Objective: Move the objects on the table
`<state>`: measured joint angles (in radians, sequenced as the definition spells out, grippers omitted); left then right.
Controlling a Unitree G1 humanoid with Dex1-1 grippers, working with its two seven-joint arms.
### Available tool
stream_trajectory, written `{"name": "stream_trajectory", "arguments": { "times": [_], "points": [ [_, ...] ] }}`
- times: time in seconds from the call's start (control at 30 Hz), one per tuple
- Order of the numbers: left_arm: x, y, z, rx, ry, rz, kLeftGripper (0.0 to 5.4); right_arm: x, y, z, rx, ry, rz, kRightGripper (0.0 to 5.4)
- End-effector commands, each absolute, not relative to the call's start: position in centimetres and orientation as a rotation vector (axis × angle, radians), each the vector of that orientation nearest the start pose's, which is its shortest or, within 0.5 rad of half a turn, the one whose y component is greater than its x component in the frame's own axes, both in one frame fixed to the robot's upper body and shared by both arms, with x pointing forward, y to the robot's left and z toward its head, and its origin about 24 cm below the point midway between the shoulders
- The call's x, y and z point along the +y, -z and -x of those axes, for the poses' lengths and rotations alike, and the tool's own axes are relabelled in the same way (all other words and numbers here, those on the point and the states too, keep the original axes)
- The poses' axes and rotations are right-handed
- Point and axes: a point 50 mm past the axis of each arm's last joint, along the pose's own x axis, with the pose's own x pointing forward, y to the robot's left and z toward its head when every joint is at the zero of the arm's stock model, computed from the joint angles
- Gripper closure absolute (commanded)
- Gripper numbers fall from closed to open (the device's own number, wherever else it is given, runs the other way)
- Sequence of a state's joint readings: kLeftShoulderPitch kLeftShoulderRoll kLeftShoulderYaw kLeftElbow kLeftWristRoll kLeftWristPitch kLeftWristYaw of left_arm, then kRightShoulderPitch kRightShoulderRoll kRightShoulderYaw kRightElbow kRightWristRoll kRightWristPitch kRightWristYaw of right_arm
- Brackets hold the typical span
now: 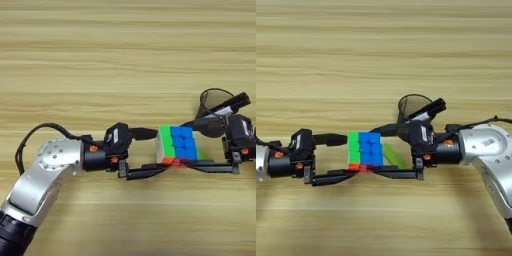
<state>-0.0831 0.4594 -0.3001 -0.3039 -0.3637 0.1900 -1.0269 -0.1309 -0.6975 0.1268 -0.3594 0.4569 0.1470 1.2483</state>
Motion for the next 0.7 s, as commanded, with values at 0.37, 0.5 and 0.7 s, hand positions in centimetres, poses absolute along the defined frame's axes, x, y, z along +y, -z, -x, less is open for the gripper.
{"name": "stream_trajectory", "arguments": {
  "times": [0.37, 0.5, 0.7],
  "points": [
    [10.16, -9.45, -21.13, -0.015, 1.428, -0.109, 2.13, -14.94, -13.68, -21.09, -0.047, -1.577, 0.338, 1.32],
    [10.14, -9.42, -21.18, -0.015, 1.424, -0.108, 2.13, -14.94, -13.72, -21.08, -0.048, -1.578, 0.334, 0.80],
    [10.14, -9.34, -21.29, -0.014, 1.417, -0.108, 2.13, -14.91, -14.07, -21.03, -0.068, -1.584, 0.306, 0.07]
  ]
}}
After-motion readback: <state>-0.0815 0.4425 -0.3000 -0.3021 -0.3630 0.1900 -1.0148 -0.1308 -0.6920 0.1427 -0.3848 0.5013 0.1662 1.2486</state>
